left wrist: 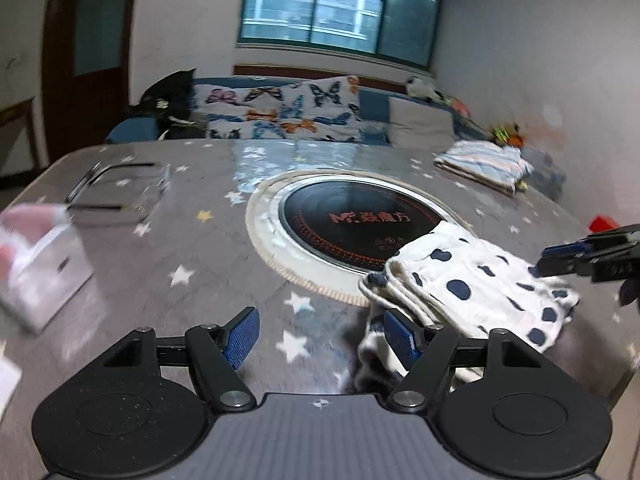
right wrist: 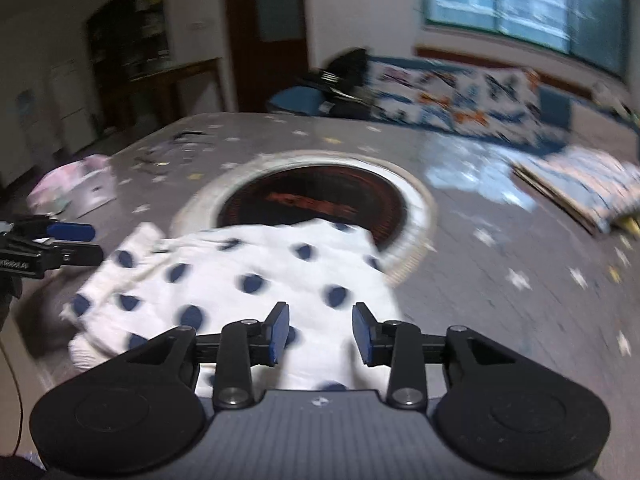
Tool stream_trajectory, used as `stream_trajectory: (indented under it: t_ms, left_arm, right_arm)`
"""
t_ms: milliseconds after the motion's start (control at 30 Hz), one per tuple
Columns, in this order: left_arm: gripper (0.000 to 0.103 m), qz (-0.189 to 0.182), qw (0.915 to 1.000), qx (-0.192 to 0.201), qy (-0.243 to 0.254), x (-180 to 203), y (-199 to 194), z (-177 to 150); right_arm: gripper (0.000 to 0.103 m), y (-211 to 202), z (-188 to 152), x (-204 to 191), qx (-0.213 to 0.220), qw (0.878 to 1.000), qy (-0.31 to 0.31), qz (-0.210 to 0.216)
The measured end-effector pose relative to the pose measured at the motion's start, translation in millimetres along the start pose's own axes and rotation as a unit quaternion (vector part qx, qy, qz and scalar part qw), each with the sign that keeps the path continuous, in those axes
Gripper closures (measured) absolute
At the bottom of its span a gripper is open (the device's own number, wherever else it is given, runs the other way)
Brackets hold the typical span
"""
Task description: Fold clothes
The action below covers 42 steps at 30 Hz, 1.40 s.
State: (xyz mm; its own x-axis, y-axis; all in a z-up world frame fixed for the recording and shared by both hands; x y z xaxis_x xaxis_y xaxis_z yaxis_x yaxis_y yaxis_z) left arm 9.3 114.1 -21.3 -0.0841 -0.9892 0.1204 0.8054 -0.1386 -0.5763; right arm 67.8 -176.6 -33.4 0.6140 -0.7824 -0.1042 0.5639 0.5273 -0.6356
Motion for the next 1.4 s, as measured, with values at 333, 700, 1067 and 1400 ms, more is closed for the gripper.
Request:
stream_trajectory:
  t_ms: [333,700,1067,1400]
  left_arm:
    - [0.036,-0.046,0.9981,-0.021,-0.036,25,-6,-12]
    - [0.038,-0.033,0.9963,-0.028,-0.074,11,-6,-10]
    - [0.038,-0.047,0.9903,-0.042,-0.124,4,-20,-30]
    - [0.034,-0.058,0.9874,-0.037,-0.143,6,-21,-27]
  right_arm:
    - [0.061,7,4,-90,-0.017,0.975,-0.173,0.138]
    - [0.053,20,-18,-152,-0.036,0.924,-0.34,0.17]
    - [0.064,29,-11,-143,-0.039,0.939,-0.304,0.158]
    - [0.091,14,-11,-134,-0.017,0.942,-0.292,0.162]
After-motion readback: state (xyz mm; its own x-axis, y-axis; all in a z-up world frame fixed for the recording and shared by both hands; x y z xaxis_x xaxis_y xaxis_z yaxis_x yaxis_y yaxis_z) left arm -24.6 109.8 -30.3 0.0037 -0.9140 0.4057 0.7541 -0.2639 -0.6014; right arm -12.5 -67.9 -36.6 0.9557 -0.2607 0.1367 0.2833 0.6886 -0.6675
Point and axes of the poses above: each gripper's, at about its wrist camera, not at the fingertips, and y roughly the way its jaws point, x to its right, z to its top, the point moved 3 cm from there along y, roughly the way its jaws point, and after that the axes turned 4 degrees about z, right-handed, at the moved point
